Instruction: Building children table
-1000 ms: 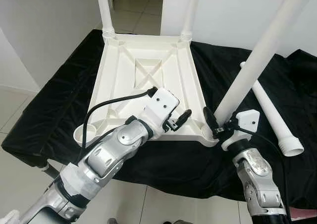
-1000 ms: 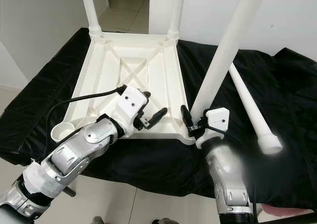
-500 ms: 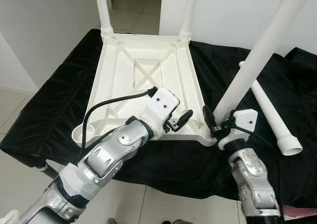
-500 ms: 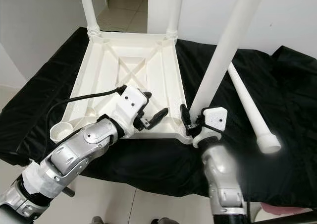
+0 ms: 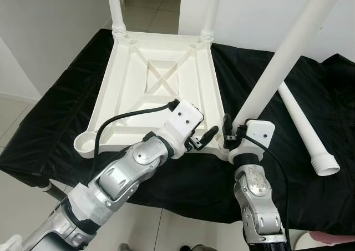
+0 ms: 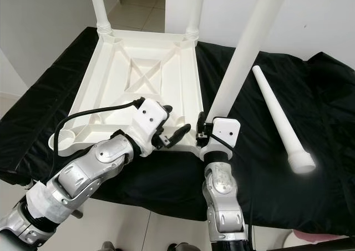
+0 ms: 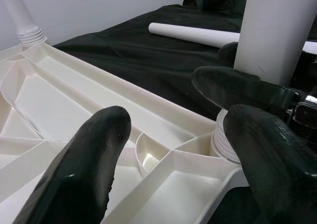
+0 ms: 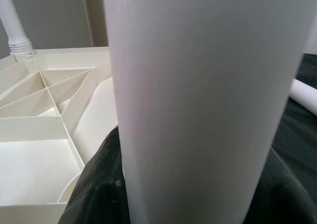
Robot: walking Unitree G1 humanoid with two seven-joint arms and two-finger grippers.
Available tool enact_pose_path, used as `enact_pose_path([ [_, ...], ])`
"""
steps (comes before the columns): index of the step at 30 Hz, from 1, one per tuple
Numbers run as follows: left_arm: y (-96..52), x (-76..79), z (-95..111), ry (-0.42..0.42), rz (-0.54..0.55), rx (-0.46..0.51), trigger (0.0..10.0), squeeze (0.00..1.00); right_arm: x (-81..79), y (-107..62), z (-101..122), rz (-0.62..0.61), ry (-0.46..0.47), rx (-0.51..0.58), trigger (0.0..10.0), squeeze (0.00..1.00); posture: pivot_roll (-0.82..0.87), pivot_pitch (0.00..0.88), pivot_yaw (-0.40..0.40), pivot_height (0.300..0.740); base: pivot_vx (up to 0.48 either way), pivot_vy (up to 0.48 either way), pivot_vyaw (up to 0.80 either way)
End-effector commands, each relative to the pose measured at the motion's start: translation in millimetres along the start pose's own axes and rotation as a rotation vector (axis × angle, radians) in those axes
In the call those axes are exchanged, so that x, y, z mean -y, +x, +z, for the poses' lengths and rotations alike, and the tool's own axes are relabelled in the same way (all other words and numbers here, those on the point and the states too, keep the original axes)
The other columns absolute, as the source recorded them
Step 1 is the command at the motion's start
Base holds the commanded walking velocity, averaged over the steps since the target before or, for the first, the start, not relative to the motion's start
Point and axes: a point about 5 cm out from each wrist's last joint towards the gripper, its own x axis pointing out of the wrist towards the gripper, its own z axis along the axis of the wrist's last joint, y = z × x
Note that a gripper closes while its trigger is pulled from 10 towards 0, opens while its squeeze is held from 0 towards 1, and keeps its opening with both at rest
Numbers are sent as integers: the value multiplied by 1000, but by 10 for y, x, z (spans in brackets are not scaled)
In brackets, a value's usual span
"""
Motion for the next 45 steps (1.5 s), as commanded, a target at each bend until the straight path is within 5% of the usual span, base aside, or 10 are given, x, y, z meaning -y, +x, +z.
enact_pose_path([
  [1,-18,176,9,11,-285,0,10000,0,-13,-21,-136,-30,30,-85,10000,0,-6,96,-37,740,0,0,0],
  [4,-12,177,-1,15,-292,-1,10000,0,-13,-15,-128,-14,13,-74,10000,0,-9,80,-35,740,0,0,0],
  [5,-10,176,-2,18,-294,-1,10000,0,-22,-16,-117,10,10,-64,10000,263,-10,77,-34,740,0,0,0],
  [6,-8,175,0,19,-296,0,10000,0,-30,-20,-99,35,17,-50,10000,1000,-10,77,-34,740,0,0,0],
  [13,-22,199,-2,21,-309,0,10000,0,61,16,-10,70,29,5,10000,1000,-12,67,-30,740,0,0,0],
  [14,-26,204,-5,22,-313,-1,10000,0,96,32,10,82,19,18,10000,0,-13,66,-30,740,0,0,0],
  [34,-38,250,-24,33,-342,-18,10000,0,406,243,6,576,-125,-18,9725,0,-11,69,-29,740,0,0,0],
  [35,-38,253,-26,33,-344,-20,10000,0,424,259,-17,603,-127,-33,5451,0,-9,70,-31,740,0,0,0],
  [38,-41,257,-31,34,-348,-26,10000,0,452,288,-62,644,-138,-60,0,0,-7,71,-33,740,0,0,0],
  [45,-70,301,-45,28,-381,-41,10000,0,541,335,-160,696,-133,-115,0,0,-2,74,-39,740,0,0,0],
])
